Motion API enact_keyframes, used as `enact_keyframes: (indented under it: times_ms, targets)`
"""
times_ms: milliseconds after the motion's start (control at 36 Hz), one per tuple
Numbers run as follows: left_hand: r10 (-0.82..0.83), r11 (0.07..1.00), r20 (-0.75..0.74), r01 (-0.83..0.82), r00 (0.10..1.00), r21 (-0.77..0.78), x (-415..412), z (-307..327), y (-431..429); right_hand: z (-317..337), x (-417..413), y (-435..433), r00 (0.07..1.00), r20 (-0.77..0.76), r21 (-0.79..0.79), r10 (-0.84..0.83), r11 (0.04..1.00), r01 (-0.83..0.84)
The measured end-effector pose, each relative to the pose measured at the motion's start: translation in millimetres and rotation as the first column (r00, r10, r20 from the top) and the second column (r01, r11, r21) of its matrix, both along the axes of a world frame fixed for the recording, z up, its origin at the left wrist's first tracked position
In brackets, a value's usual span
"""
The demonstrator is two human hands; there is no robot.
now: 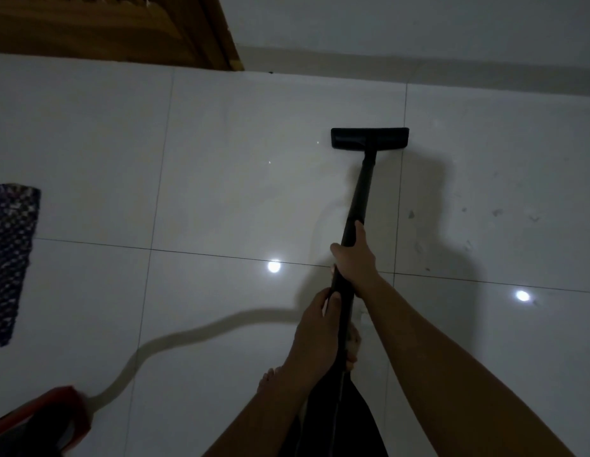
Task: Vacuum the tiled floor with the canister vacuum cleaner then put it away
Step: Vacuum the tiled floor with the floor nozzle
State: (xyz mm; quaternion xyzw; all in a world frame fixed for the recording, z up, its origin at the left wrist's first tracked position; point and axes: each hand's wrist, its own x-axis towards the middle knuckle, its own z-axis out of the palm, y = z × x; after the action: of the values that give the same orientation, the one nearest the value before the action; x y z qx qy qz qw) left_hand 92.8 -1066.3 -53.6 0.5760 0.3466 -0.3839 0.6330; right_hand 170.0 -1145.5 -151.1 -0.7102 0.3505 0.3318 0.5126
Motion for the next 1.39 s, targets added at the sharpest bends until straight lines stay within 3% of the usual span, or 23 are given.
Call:
enact_keyframes:
  times_ms: [222, 972, 1389]
  targets:
    - [-0.061, 0.997, 0.001, 0.06, 0.998, 0.05, 30.4, -10.3, -23.8, -5.0, 30.8, -26.0, 1.0, -0.002, -0.003, -0.025, 1.0, 0.025]
    - [-0.219, 0.976, 0.037, 0.219, 0.975, -0.001, 122.8, -41.4, -158.2, -30.9, 115.9, -178.4, 0.986, 0.056, -0.071, -0.159, 0.984, 0.163]
    - [-0.295, 0.955, 0.027, 0.295, 0.955, -0.004, 81.7, -24.9, -156.6, -16.4, 66.5, -180.5, 0.982, 0.026, -0.074, -0.188, 0.979, 0.19]
